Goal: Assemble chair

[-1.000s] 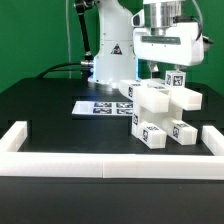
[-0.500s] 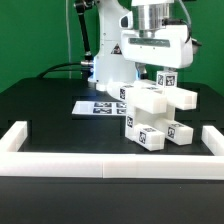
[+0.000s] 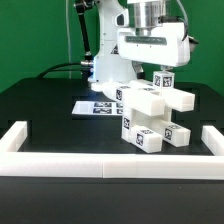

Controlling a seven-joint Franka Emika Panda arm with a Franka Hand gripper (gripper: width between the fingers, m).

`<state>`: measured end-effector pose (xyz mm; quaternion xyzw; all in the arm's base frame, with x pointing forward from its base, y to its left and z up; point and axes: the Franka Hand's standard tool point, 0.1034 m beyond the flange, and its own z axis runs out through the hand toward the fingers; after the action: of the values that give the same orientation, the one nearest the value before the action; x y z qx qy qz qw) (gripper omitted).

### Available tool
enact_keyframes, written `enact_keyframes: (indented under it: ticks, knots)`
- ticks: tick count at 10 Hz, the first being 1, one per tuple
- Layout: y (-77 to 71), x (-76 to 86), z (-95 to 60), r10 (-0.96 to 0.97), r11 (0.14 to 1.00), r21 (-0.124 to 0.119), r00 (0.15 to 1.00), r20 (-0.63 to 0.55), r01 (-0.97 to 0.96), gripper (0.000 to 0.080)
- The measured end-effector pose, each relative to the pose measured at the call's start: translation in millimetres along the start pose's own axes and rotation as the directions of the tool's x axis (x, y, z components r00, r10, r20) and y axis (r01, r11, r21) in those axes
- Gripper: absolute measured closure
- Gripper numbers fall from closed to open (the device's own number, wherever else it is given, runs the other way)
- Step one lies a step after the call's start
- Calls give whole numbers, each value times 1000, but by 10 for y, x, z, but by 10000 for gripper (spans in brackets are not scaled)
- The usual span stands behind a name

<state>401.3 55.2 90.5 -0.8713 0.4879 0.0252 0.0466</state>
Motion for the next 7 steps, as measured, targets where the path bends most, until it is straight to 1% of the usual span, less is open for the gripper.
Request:
enact_keyframes:
  ticks: [2,3,6,7]
  knots:
    - [7,7,14,-12,1000,-1,1000,-1,12,150]
    - [32,39,54,-38,999,-10,999,1,38,150]
    - [10,221,34,-108,994,-4,994,-5,108,150]
    - [-18,278,15,-116,993,-1,993,-7,116,150]
